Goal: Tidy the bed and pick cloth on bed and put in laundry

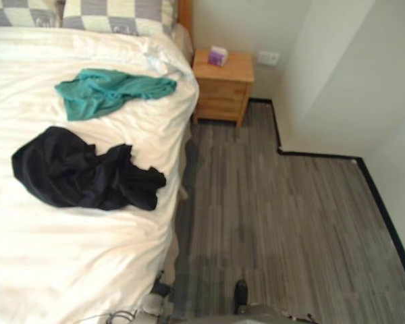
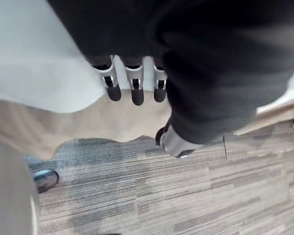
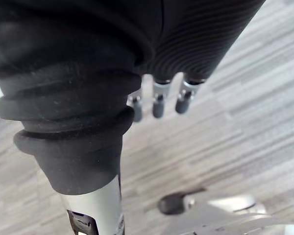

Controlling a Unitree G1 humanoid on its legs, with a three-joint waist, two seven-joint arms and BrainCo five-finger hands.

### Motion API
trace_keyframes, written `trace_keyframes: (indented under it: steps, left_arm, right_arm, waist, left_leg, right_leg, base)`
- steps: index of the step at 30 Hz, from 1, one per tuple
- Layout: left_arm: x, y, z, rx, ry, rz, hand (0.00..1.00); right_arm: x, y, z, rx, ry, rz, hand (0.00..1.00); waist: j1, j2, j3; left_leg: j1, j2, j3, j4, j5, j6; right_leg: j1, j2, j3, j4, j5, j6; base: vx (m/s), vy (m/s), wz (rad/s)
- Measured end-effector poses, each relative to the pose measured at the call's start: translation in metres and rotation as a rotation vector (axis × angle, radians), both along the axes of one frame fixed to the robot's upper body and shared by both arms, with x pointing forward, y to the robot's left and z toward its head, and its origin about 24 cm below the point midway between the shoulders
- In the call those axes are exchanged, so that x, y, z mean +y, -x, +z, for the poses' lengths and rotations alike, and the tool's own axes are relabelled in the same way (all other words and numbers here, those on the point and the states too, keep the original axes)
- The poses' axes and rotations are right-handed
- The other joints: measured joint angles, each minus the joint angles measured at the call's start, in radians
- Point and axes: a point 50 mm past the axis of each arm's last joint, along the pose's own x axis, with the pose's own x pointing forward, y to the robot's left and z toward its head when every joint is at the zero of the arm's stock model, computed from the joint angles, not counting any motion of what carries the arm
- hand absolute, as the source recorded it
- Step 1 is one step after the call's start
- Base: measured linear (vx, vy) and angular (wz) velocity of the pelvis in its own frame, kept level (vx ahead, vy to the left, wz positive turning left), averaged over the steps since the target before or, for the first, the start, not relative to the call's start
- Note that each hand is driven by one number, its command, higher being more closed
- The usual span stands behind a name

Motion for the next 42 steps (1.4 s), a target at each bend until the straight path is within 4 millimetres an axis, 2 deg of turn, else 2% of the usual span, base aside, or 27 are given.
trace_keyframes:
  steps: [4, 6, 8, 9, 10, 11, 13, 14, 16, 19, 20, 21, 22, 23, 24, 25, 26, 27, 29, 30, 31, 33, 34, 37, 38, 40, 42]
  left_arm:
    - [0.003, -0.001, 0.000, 0.007, 0.017, 0.060, 0.00]
    - [0.012, 0.006, -0.001, 0.015, 0.021, 0.134, 0.00]
    - [0.035, 0.023, -0.001, 0.021, 0.006, 0.286, 0.00]
    - [0.037, 0.020, 0.001, 0.002, 0.005, 0.303, 0.00]
    - [0.037, 0.014, 0.005, -0.032, 0.013, 0.323, 0.00]
    - [0.035, 0.012, 0.005, -0.041, 0.020, 0.326, 0.00]
    - [0.028, 0.004, 0.007, -0.066, 0.040, 0.331, 0.00]
    - [0.025, -0.001, 0.008, -0.078, 0.049, 0.328, 0.00]
    - [0.024, -0.006, 0.011, -0.110, 0.055, 0.330, 0.00]
    - [0.021, -0.016, 0.014, -0.143, 0.067, 0.324, 0.00]
    - [0.022, -0.018, 0.015, -0.150, 0.067, 0.322, 0.00]
    - [0.021, -0.019, 0.016, -0.155, 0.074, 0.318, 0.00]
    - [0.020, -0.019, 0.016, -0.156, 0.081, 0.315, 0.00]
    - [0.018, -0.019, 0.015, -0.155, 0.091, 0.318, 0.00]
    - [0.019, -0.019, 0.016, -0.159, 0.090, 0.321, 0.00]
    - [0.019, -0.020, 0.016, -0.160, 0.089, 0.320, 0.00]
    - [0.022, -0.019, 0.016, -0.160, 0.081, 0.320, 0.00]
    - [0.022, -0.019, 0.016, -0.158, 0.081, 0.320, 0.00]
    - [0.023, -0.016, 0.014, -0.136, 0.079, 0.319, 0.00]
    - [0.023, -0.013, 0.013, -0.119, 0.076, 0.309, 0.00]
    - [0.022, -0.012, 0.012, -0.109, 0.072, 0.289, 0.00]
    - [0.020, -0.009, 0.011, -0.094, 0.068, 0.261, 0.00]
    - [0.018, -0.010, 0.010, -0.090, 0.068, 0.244, 0.00]
    - [0.017, -0.011, 0.010, -0.080, 0.062, 0.212, 0.00]
    - [0.017, -0.014, 0.010, -0.082, 0.058, 0.192, 0.00]
    - [0.016, -0.016, 0.011, -0.088, 0.058, 0.183, 0.00]
    - [0.016, -0.015, 0.011, -0.088, 0.055, 0.184, 0.00]
  right_arm:
    - [-0.002, -0.010, 0.003, -0.050, 0.000, -0.035, 0.00]
    - [-0.003, -0.013, 0.005, -0.066, 0.001, -0.052, 0.00]
    - [0.004, -0.020, 0.006, -0.089, -0.013, -0.030, 0.00]
    - [0.005, -0.024, 0.007, -0.100, -0.009, -0.005, 0.00]
    - [-0.001, -0.032, 0.011, -0.125, 0.021, 0.040, 0.00]
    - [-0.002, -0.039, 0.013, -0.141, 0.029, 0.068, 0.00]
    - [-0.006, -0.062, 0.023, -0.214, 0.062, 0.108, 0.00]
    - [-0.006, -0.072, 0.027, -0.244, 0.067, 0.117, 0.00]
    - [0.001, -0.075, 0.026, -0.249, 0.055, 0.124, 0.00]
    - [0.004, -0.078, 0.027, -0.250, 0.058, 0.138, 0.00]
    - [0.005, -0.079, 0.027, -0.251, 0.057, 0.141, 0.00]
    - [0.004, -0.079, 0.027, -0.250, 0.062, 0.142, 0.00]
    - [0.002, -0.079, 0.027, -0.250, 0.067, 0.143, 0.00]
    - [0.000, -0.079, 0.028, -0.249, 0.075, 0.147, 0.00]
    - [0.003, -0.077, 0.027, -0.244, 0.067, 0.148, 0.00]
    - [0.002, -0.076, 0.026, -0.239, 0.069, 0.151, 0.00]
    - [0.007, -0.080, 0.025, -0.239, 0.056, 0.171, 0.00]
    - [0.009, -0.079, 0.024, -0.234, 0.053, 0.176, 0.00]
    - [0.014, -0.065, 0.015, -0.163, 0.021, 0.165, 0.00]
    - [0.015, -0.058, 0.012, -0.137, 0.010, 0.156, 0.00]
    - [0.016, -0.054, 0.011, -0.129, 0.008, 0.153, 0.00]
    - [0.013, -0.059, 0.013, -0.149, 0.021, 0.155, 0.00]
    - [0.011, -0.062, 0.015, -0.164, 0.030, 0.156, 0.00]
    - [0.008, -0.068, 0.020, -0.198, 0.046, 0.154, 0.00]
    - [0.005, -0.069, 0.021, -0.203, 0.055, 0.152, 0.00]
    - [0.000, -0.069, 0.022, -0.204, 0.066, 0.147, 0.00]
    - [-0.003, -0.065, 0.022, -0.201, 0.071, 0.127, 0.00]
  waist:
    - [-0.013, 0.016, 0.038]
    - [-0.027, 0.034, 0.044]
    - [-0.017, -0.007, 0.047]
    - [-0.012, -0.005, 0.050]
    - [0.009, 0.009, 0.063]
    - [0.017, 0.017, 0.068]
    - [0.030, 0.039, 0.089]
    - [0.030, 0.039, 0.094]
    - [0.040, 0.028, 0.101]
    - [0.056, 0.024, 0.104]
    - [0.057, 0.016, 0.109]
    - [0.060, 0.013, 0.115]
    - [0.061, 0.016, 0.115]
    - [0.065, 0.027, 0.114]
    - [0.085, 0.009, 0.106]
    - [0.088, 0.000, 0.097]
    - [0.084, -0.019, 0.093]
    - [0.084, -0.023, 0.091]
    - [0.085, -0.030, 0.091]
    - [0.079, -0.028, 0.090]
    - [0.074, -0.027, 0.088]
    - [0.048, -0.027, 0.087]
    - [0.034, -0.012, 0.094]
    - [0.021, -0.004, 0.098]
    - [0.011, 0.000, 0.100]
    - [-0.003, 0.012, 0.098]
    - [-0.003, 0.014, 0.096]
  left_leg:
    - [0.000, 0.027, 0.061, -0.014, 0.005, -0.008]
    - [0.006, 0.063, 0.103, -0.027, -0.007, -0.034]
    - [-0.080, 0.142, 0.204, 0.256, -0.040, -0.099]
    - [-0.152, 0.196, 0.230, 0.458, -0.028, -0.083]
    - [-0.257, 0.284, 0.205, 0.734, 0.055, -0.012]
    - [-0.295, 0.300, 0.177, 0.806, 0.054, -0.021]
    - [-0.376, 0.293, 0.119, 0.895, 0.046, -0.024]
    - [-0.426, 0.262, 0.095, 0.891, 0.030, -0.051]
    - [-0.468, 0.229, 0.099, 0.817, 0.019, -0.046]
    - [-0.513, 0.174, 0.144, 0.535, 0.023, -0.037]
    - [-0.528, 0.138, 0.159, 0.379, 0.049, -0.034]
    - [-0.532, 0.117, 0.199, 0.233, 0.116, -0.029]
    - [-0.536, 0.117, 0.224, 0.175, 0.145, -0.023]
    - [-0.554, 0.131, 0.277, 0.100, 0.211, 0.013]
    - [-0.533, 0.124, 0.325, 0.103, 0.297, 0.078]
    - [-0.526, 0.105, 0.346, 0.106, 0.295, 0.126]
    - [-0.524, 0.074, 0.348, 0.110, 0.262, 0.172]
    - [-0.520, 0.063, 0.348, 0.116, 0.245, 0.180]
    - [-0.440, 0.024, 0.329, 0.117, 0.188, 0.186]
    - [-0.367, 0.002, 0.284, 0.107, 0.149, 0.180]
    - [-0.308, -0.013, 0.240, 0.094, 0.115, 0.173]
    - [-0.205, -0.043, 0.172, 0.049, 0.097, 0.163]
    - [-0.145, -0.054, 0.131, 0.021, 0.091, 0.153]
    - [-0.039, -0.056, 0.049, -0.031, 0.076, 0.137]
    - [0.003, -0.048, 0.013, -0.032, 0.060, 0.110]
    - [0.046, -0.030, -0.027, -0.035, 0.034, 0.065]
    - [0.098, -0.013, -0.062, -0.036, -0.007, -0.003]
  right_leg:
    - [-0.094, -0.002, -0.024, 0.163, -0.102, -0.007]
    - [-0.129, 0.014, -0.072, 0.246, -0.159, -0.047]
    - [-0.118, 0.034, -0.093, 0.279, -0.203, -0.064]
    - [-0.098, 0.052, -0.085, 0.267, -0.215, -0.074]
    - [-0.056, 0.092, -0.044, 0.243, -0.221, -0.091]
    - [-0.045, 0.105, -0.022, 0.239, -0.223, -0.101]
    - [-0.024, 0.121, 0.040, 0.232, -0.237, -0.123]
    - [0.002, 0.121, 0.080, 0.208, -0.239, -0.126]
    - [0.049, 0.118, 0.123, 0.164, -0.240, -0.125]
    - [0.122, 0.112, 0.163, 0.096, -0.246, -0.094]
    - [0.154, 0.096, 0.166, 0.069, -0.258, -0.076]
    - [0.189, 0.082, 0.167, 0.044, -0.273, -0.060]
    - [0.204, 0.079, 0.169, 0.036, -0.284, -0.051]
    - [0.237, 0.076, 0.171, 0.028, -0.313, -0.024]
    - [0.256, 0.042, 0.177, 0.029, -0.339, 0.010]
    - [0.257, 0.018, 0.178, 0.037, -0.347, 0.024]
    - [0.236, -0.012, 0.169, 0.075, -0.335, 0.043]
    - [0.224, -0.023, 0.168, 0.110, -0.327, 0.057]
    - [0.199, -0.045, 0.162, 0.317, -0.282, 0.148]
    - [0.145, -0.054, 0.162, 0.536, -0.199, 0.215]
    - [0.074, -0.052, 0.172, 0.756, -0.172, 0.224]
    - [-0.037, -0.096, 0.112, 1.023, -0.187, 0.220]
    - [-0.097, -0.126, 0.059, 1.084, -0.223, 0.202]
    - [-0.200, -0.129, -0.008, 0.993, -0.353, 0.116]
    - [-0.237, -0.120, -0.013, 0.837, -0.376, 0.085]
    - [-0.276, -0.087, 0.031, 0.574, -0.338, 0.060]
    - [-0.312, -0.065, 0.150, 0.213, -0.170, 0.055]
  base:
    - [-0.02, -0.049, -0.07]
    - [0.07, -0.115, -0.22]
    - [0.14, -0.251, -0.53]
    - [0.20, -0.359, -0.66]
    - [0.18, -0.267, -0.71]
    - [0.28, -0.266, -1.04]
    - [0.23, -0.107, -0.94]
    - [0.26, -0.095, -0.83]
    - [0.31, -0.073, -0.70]
    - [0.37, 0.055, -0.36]
    - [0.43, 0.119, -0.05]
    - [0.55, 0.161, -0.04]
    - [0.52, 0.178, -0.07]
    - [0.67, 0.268, -0.20]
    - [0.60, 0.261, -0.25]
    - [0.60, 0.289, -0.18]
    - [0.48, 0.241, -0.01]
    - [0.63, 0.342, 0.26]
    - [0.68, 0.386, 0.47]
    - [0.77, 0.425, 0.65]
    - [0.61, 0.320, 0.82]
    - [0.64, 0.256, 1.07]
    - [0.56, 0.159, 1.11]
    - [0.48, 0.030, 1.00]
    - [0.49, -0.079, 1.16]
    - [0.50, -0.131, 1.13]
    - [0.68, -0.270, 1.11]
